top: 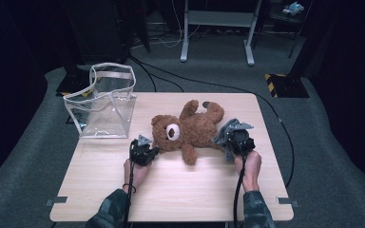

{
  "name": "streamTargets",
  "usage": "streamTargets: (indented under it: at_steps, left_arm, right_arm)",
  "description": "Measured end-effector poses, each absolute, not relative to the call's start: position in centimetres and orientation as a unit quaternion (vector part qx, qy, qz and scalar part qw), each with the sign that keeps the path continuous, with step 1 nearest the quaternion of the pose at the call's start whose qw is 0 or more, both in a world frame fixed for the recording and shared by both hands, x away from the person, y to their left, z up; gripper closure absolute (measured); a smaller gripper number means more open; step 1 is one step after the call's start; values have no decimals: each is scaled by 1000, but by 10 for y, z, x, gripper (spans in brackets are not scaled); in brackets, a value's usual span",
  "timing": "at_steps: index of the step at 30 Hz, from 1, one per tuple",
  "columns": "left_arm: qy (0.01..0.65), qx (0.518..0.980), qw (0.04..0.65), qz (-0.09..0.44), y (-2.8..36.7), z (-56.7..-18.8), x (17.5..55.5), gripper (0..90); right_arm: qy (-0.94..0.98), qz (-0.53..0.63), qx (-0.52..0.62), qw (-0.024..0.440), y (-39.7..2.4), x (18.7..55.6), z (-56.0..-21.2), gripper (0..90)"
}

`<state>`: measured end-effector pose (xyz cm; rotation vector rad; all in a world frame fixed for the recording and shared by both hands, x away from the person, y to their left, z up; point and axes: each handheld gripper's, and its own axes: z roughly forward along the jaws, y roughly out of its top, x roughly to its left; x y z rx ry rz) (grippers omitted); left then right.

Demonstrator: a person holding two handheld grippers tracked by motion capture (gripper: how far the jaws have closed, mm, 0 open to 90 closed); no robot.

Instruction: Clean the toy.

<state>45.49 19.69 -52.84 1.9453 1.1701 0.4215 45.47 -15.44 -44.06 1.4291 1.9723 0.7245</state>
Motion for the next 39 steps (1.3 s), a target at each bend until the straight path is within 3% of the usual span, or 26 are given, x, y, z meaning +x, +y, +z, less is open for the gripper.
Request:
streamTargets:
  at_steps: [6,14,18,24,29,39]
  left_arm:
    - [461,774,403,165,198,-528,455,899]
    - [462,772,403,164,198,-528,455,899]
    - [461,773,402,165,198,-528,455,899]
    - [462,773,402,168,198,-528,455,898]
    - [464,772,403,164,198,-528,455,899]
    - [468,768,405,164,198,-528,455,898]
  right_arm:
    - [755,247,534,291,-145,480,-450,768]
    - [751,162,595,236,-183,490,-473,769]
    - [740,194,592,256,-184,483,-463,768]
    - [752,276,524,290,-142,479,-427,766]
    - [768,251,516,282,-130,490,-442,768]
    - [766,178,568,241,-155,494,-464,770]
